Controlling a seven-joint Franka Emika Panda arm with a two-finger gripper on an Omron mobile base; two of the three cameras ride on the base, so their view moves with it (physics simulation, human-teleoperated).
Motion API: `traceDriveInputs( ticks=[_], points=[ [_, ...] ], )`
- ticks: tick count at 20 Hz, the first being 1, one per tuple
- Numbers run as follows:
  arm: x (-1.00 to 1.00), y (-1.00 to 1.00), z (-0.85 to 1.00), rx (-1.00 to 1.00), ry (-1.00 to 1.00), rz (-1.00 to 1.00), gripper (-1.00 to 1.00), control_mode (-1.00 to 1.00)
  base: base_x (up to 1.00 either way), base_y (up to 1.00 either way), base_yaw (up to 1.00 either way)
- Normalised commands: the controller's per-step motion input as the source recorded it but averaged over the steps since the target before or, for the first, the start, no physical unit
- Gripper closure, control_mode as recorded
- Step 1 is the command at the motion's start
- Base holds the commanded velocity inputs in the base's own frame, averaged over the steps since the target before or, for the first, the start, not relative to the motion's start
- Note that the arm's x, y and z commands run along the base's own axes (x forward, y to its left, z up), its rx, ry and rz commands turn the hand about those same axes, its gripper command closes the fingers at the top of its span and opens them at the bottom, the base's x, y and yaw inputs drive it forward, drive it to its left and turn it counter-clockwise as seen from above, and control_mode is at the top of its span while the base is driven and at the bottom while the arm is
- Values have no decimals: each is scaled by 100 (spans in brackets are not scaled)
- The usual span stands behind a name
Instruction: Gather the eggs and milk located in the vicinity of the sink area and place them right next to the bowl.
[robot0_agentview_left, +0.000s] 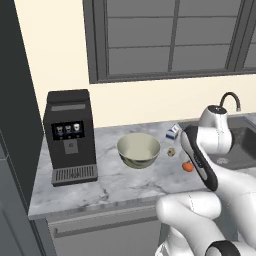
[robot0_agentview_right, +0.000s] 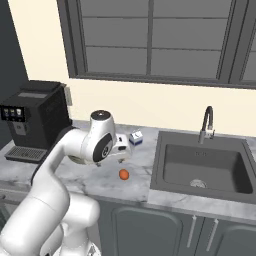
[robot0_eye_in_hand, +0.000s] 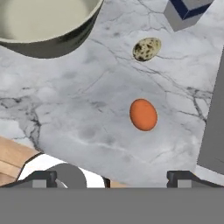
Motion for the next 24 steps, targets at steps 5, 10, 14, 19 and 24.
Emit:
traceDriveInputs(
  ticks=[5,10,14,19,24],
  points=[
    [27,-1,-37,-3,6,13,-100,-100,0,0,0],
    [37,-4,-38,-3,13,10,-100,-100,0,0,0],
    [35,-13,-30,0,9,7,-100,-100,0,0,0],
    [38,-17,-23,0,6,5,-100,-100,0,0,0],
    [38,-8,-26,0,8,3,-100,-100,0,0,0]
  ],
)
